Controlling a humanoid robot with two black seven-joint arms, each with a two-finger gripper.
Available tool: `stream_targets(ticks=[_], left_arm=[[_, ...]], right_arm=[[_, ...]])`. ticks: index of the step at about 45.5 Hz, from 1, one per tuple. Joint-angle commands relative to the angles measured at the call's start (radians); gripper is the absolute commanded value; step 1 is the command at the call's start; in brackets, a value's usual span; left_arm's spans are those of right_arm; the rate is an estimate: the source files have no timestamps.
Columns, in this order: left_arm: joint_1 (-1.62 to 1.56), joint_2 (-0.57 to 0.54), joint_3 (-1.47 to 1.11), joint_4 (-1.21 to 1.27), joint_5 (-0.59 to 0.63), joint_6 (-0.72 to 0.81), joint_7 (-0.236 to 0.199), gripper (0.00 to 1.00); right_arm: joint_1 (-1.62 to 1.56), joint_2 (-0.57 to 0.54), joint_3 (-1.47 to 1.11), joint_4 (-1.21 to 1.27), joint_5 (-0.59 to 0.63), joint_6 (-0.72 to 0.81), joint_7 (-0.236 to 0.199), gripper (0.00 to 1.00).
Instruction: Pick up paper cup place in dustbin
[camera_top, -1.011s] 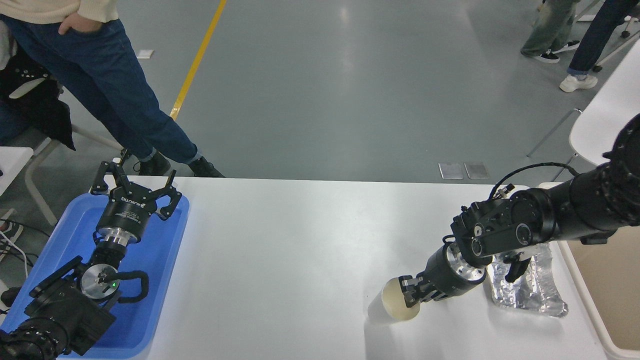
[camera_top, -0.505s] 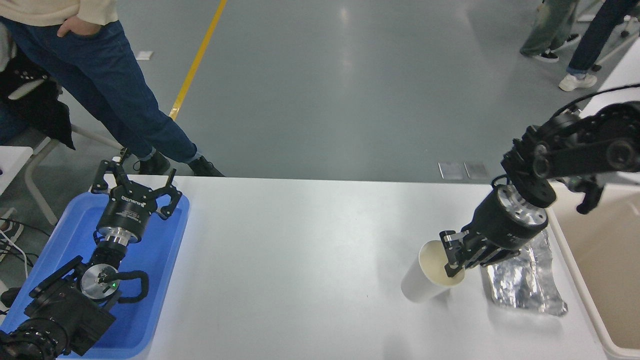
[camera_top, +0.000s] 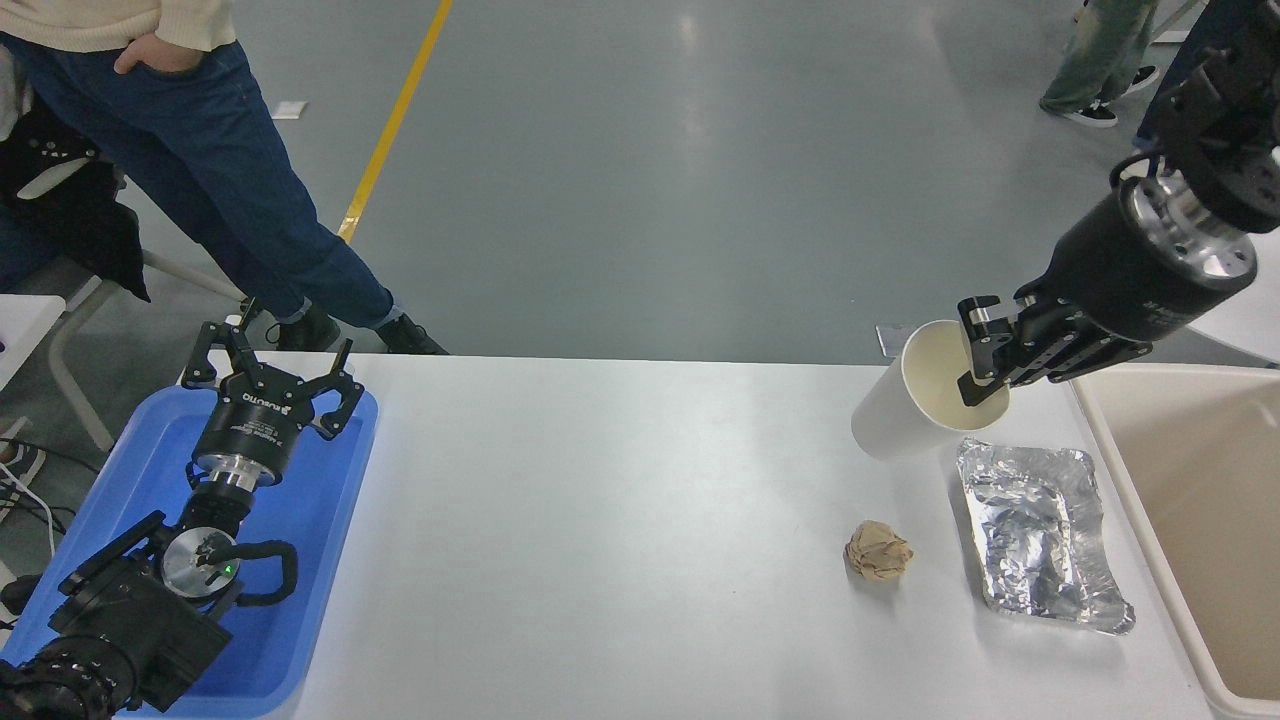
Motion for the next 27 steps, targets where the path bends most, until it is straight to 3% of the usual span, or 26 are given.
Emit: stream_targets(ticks=[1, 13, 27], left_arm=[[0.000, 0.000, 0.000, 0.000, 0.000, 0.000, 0.000, 1.00], [0.002, 0.002, 0.000, 0.000, 0.000, 0.000, -0.003, 1.00], [0.003, 0.002, 0.000, 0.000, -0.002, 0.000, -0.005, 1.00]], right_arm=[[0.031, -0.025, -0.112, -0.020, 0.000, 0.004, -0.001, 0.00], [0.003, -0.121, -0.367, -0.154, -0.050, 0.004, -0.001, 0.00], [-0.280, -0.249, -0.410, -0.433, -0.084, 0.004, -0.001, 0.00]])
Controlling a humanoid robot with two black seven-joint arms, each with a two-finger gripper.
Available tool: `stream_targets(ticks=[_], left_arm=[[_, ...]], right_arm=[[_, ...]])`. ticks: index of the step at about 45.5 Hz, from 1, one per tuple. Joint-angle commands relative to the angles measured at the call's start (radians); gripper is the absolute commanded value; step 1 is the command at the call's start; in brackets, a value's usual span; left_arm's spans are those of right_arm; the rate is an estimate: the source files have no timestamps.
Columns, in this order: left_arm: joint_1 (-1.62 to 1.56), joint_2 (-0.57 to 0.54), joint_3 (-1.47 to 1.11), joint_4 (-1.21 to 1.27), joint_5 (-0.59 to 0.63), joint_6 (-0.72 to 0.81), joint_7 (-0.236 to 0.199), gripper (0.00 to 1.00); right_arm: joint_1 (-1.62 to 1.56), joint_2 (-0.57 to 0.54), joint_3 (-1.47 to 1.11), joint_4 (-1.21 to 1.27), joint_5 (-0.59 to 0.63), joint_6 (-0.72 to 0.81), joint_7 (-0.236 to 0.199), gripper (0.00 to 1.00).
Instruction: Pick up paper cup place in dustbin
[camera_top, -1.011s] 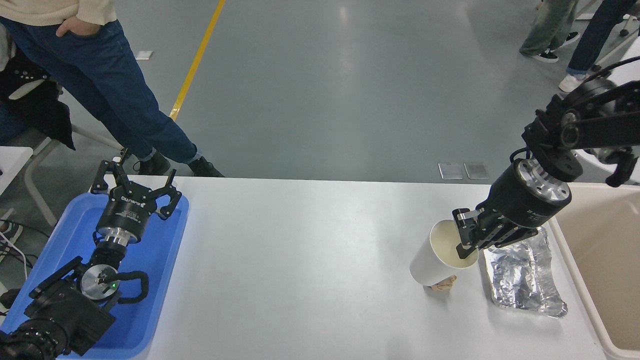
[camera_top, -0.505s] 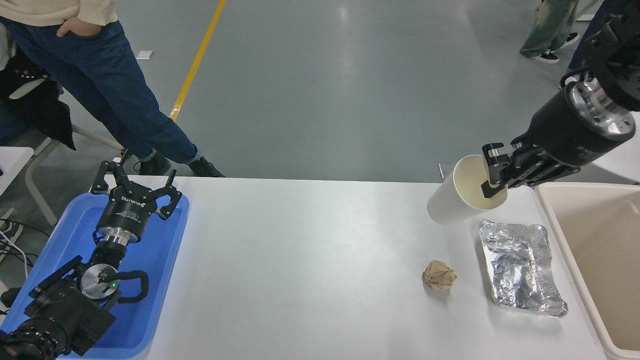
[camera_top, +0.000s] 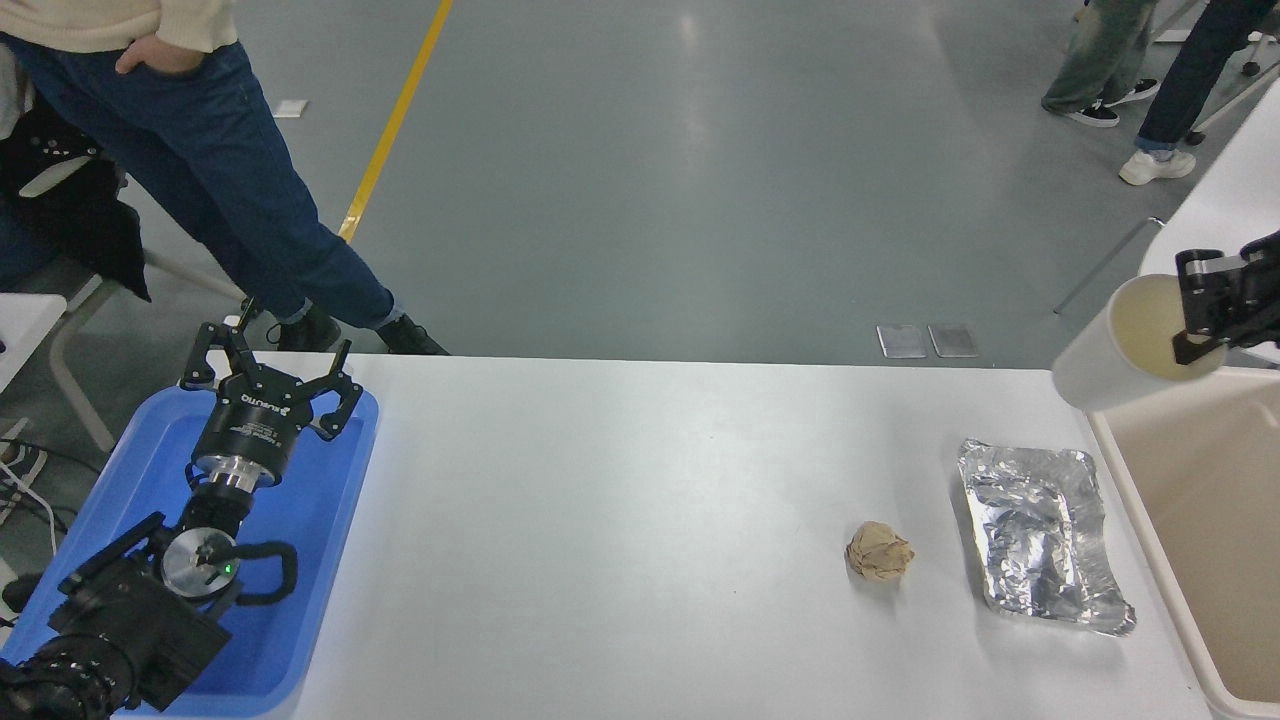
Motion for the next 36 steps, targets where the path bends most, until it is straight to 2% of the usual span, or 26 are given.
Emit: stream_targets(ticks=[1, 7, 13, 26, 36], left_arm=[[0.002, 0.000, 0.000, 0.000, 0.000, 0.000, -0.002, 1.00], [0.002, 0.000, 0.000, 0.000, -0.002, 0.000, -0.002, 1.00], [0.002, 0.000, 0.000, 0.000, -0.002, 0.000, -0.002, 1.00], [0.002, 0.000, 0.000, 0.000, -0.002, 0.000, -0.002, 1.00], [0.002, 0.000, 0.000, 0.001, -0.002, 0.000, -0.002, 1.00]], right_arm=[[-0.210, -0.097, -0.058, -0.230, -0.015, 0.000, 0.000, 0.00], [-0.362, -0.189, -0.021, -0.419, -0.002, 0.000, 0.000, 0.00], [-0.511, -0.239, 0.103, -0.506, -0.002, -0.001, 0.000, 0.00], [-0.882, -0.265, 0.367, -0.661, -0.002, -0.237, 0.000, 0.00], [-1.258, -0.251, 0.683, -0.798, -0.004, -0.493, 0.000, 0.00]])
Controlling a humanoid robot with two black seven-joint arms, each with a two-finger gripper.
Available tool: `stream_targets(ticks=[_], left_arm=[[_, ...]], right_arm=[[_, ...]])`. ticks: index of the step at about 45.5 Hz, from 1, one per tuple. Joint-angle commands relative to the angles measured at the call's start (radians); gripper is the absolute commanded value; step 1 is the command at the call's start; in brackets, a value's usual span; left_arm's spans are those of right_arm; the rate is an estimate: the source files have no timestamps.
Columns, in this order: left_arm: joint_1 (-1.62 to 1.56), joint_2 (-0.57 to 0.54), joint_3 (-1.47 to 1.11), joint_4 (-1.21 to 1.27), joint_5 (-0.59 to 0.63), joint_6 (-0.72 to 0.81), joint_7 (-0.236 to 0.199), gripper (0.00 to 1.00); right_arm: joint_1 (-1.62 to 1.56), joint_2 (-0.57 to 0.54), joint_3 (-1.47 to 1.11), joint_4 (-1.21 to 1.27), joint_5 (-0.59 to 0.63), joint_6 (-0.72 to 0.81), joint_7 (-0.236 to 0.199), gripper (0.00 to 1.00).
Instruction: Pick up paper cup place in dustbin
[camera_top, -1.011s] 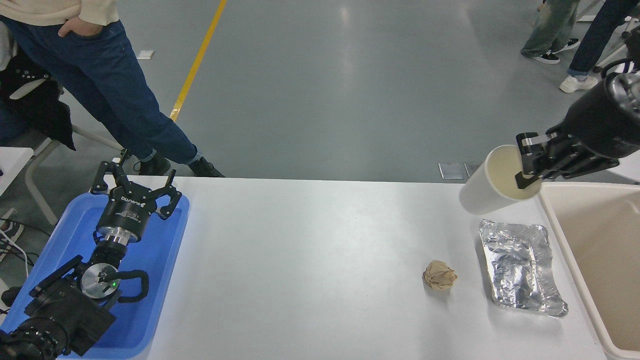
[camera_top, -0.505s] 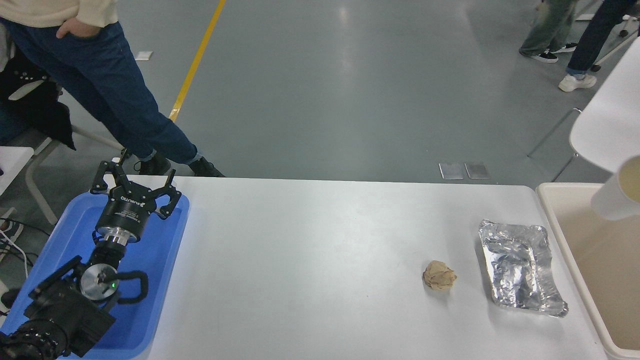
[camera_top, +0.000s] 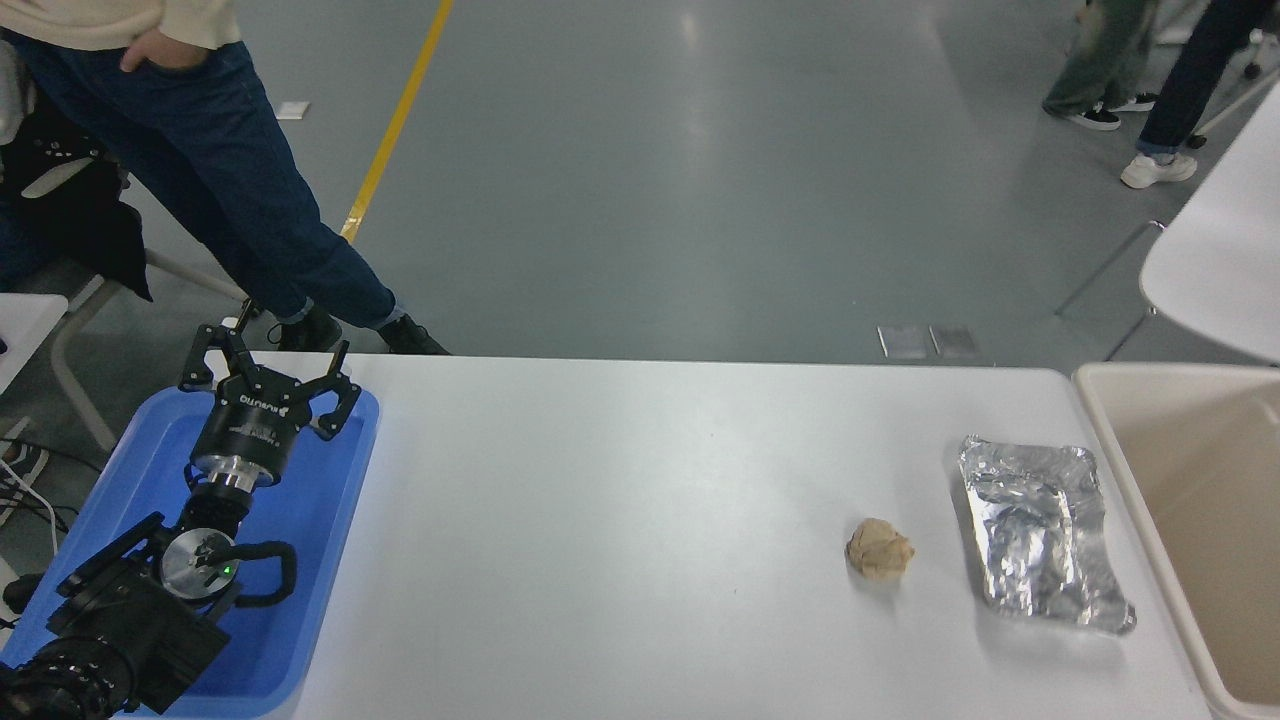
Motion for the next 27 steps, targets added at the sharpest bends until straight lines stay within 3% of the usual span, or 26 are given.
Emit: stream_targets(ticks=[1, 7, 14, 23, 27], left_arm=[[0.000, 0.000, 0.000, 0.000, 0.000, 0.000, 0.000, 1.00], [0.000, 0.000, 0.000, 0.000, 0.000, 0.000, 0.000, 1.00], [0.000, 0.000, 0.000, 0.000, 0.000, 0.000, 0.000, 1.00], [0.000, 0.000, 0.000, 0.000, 0.000, 0.000, 0.000, 1.00], [0.000, 0.000, 0.000, 0.000, 0.000, 0.000, 0.000, 1.00]], right_arm=[[-0.411, 0.002, 0.322, -0.165, -0.001, -0.267, 0.000, 0.00], [-0.573, 0.065, 0.444, -0.261, 0.000, -0.413, -0.002, 0.00], [-0.725, 0.156, 0.549, -0.407, 0.000, -0.470, -0.006, 0.00], [-0.813, 0.248, 0.648, -0.524, 0.031, -0.473, -0.167, 0.00], [-0.813, 0.266, 0.649, -0.527, 0.042, -0.473, -0.192, 0.00]])
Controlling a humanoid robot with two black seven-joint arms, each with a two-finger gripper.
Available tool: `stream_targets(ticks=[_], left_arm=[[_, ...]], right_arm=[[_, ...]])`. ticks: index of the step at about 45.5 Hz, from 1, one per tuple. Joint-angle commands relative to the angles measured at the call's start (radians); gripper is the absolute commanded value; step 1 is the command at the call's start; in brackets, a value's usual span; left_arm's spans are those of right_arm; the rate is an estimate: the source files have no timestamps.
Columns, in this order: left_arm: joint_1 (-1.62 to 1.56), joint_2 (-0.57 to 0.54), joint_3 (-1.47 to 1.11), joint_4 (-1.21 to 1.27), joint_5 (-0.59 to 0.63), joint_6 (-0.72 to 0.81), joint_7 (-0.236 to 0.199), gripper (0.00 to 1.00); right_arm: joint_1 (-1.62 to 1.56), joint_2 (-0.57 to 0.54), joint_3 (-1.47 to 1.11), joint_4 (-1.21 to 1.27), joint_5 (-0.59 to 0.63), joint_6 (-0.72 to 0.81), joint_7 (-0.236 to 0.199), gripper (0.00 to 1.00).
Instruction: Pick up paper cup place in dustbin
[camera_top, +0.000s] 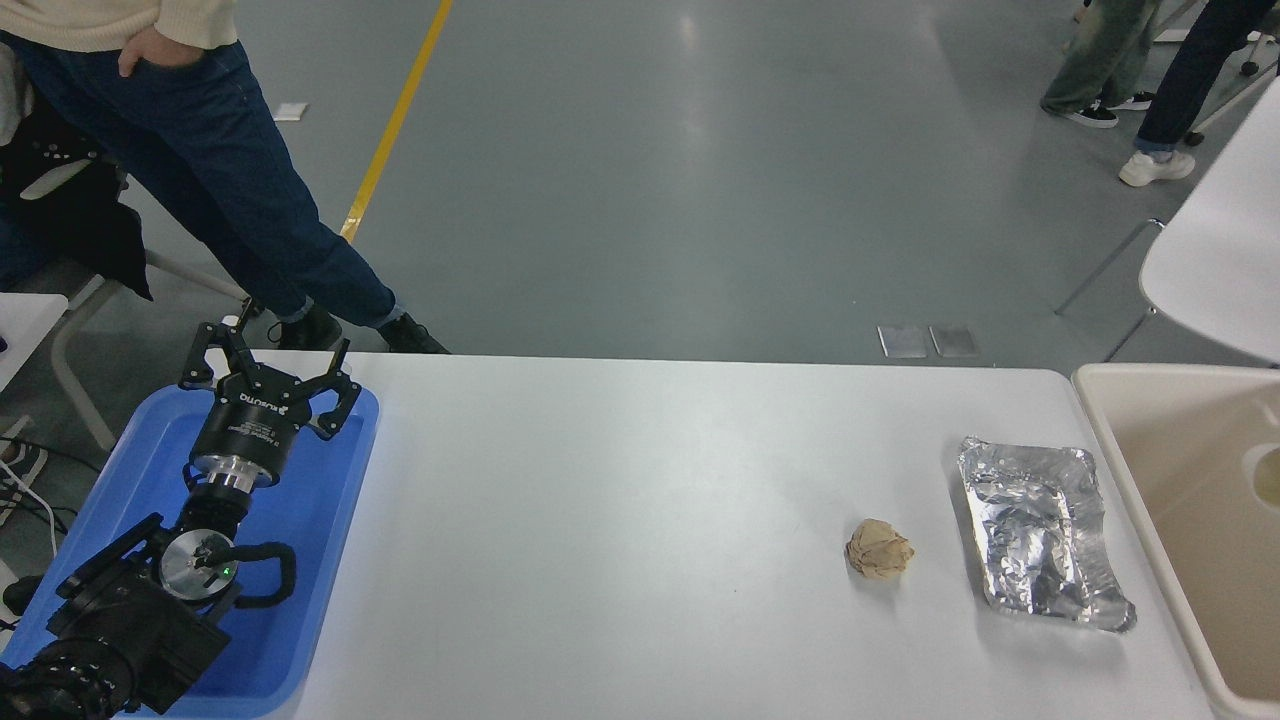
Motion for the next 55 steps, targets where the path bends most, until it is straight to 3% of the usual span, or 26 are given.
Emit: stream_targets(ticks=[1, 10, 18, 20, 23, 24, 31, 49, 55], left_arm=[[0.000, 0.000, 0.000, 0.000, 0.000, 0.000, 0.000, 1.00], [0.000, 0.000, 0.000, 0.000, 0.000, 0.000, 0.000, 1.00], [-0.002, 0.000, 0.000, 0.000, 0.000, 0.000, 0.000, 1.00], [-0.002, 0.000, 0.000, 0.000, 0.000, 0.000, 0.000, 1.00], [0.000, 0.000, 0.000, 0.000, 0.000, 0.000, 0.000, 1.00], [0.000, 0.000, 0.000, 0.000, 0.000, 0.000, 0.000, 1.00], [0.000, 0.000, 0.000, 0.000, 0.000, 0.000, 0.000, 1.00], [-0.002, 0.000, 0.000, 0.000, 0.000, 0.000, 0.000, 1.00], [-0.002, 0.000, 0.000, 0.000, 0.000, 0.000, 0.000, 1.00]], right_arm=[[-0.107, 0.087, 0.095, -0.101, 0.027, -0.044, -0.105, 0.00], [-0.109, 0.105, 0.095, -0.104, 0.028, -0.059, -0.154, 0.00], [-0.110, 0.107, 0.095, -0.104, 0.027, -0.098, -0.162, 0.02], [-0.110, 0.107, 0.095, -0.104, 0.028, -0.124, -0.162, 0.10], [-0.110, 0.111, 0.095, -0.104, 0.028, -0.194, -0.160, 0.54], [-0.110, 0.111, 0.095, -0.104, 0.028, -0.223, -0.160, 0.64], [-0.127, 0.122, 0.093, -0.100, 0.028, -0.323, -0.159, 0.99], [-0.069, 0.113, 0.101, -0.017, 0.028, -0.319, -0.159, 1.00], [-0.035, 0.058, 0.098, 0.070, 0.028, -0.316, -0.159, 1.00]])
